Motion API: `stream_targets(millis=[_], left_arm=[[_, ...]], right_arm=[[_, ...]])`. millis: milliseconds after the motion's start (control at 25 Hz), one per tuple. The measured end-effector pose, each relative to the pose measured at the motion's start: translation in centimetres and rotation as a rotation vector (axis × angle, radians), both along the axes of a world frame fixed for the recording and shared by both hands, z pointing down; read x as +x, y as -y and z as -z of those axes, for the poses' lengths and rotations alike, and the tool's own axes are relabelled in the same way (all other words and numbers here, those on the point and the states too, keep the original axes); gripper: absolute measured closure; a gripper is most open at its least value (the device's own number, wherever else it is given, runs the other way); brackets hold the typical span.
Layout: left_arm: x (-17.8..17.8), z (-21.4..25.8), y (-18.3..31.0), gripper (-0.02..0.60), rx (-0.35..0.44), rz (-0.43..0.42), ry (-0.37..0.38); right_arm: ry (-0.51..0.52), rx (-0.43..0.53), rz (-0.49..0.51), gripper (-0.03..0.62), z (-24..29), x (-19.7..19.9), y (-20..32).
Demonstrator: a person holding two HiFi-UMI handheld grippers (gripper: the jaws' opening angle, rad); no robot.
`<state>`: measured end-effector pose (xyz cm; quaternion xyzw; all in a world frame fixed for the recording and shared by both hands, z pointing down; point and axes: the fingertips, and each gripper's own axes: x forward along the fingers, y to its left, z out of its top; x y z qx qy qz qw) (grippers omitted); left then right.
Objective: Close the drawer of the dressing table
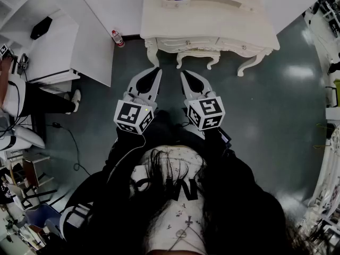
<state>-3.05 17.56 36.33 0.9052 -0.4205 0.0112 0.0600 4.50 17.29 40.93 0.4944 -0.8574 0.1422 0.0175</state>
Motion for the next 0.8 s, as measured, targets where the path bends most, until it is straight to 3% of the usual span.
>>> stream_targets(millis=[800], left_arm=[[1.9, -1.4, -2.6, 0.581, -0.032, 0.012, 0.006]], right_arm=[[0.036, -0.033, 0.042, 0.586, -1.5, 1.0, -2.6]])
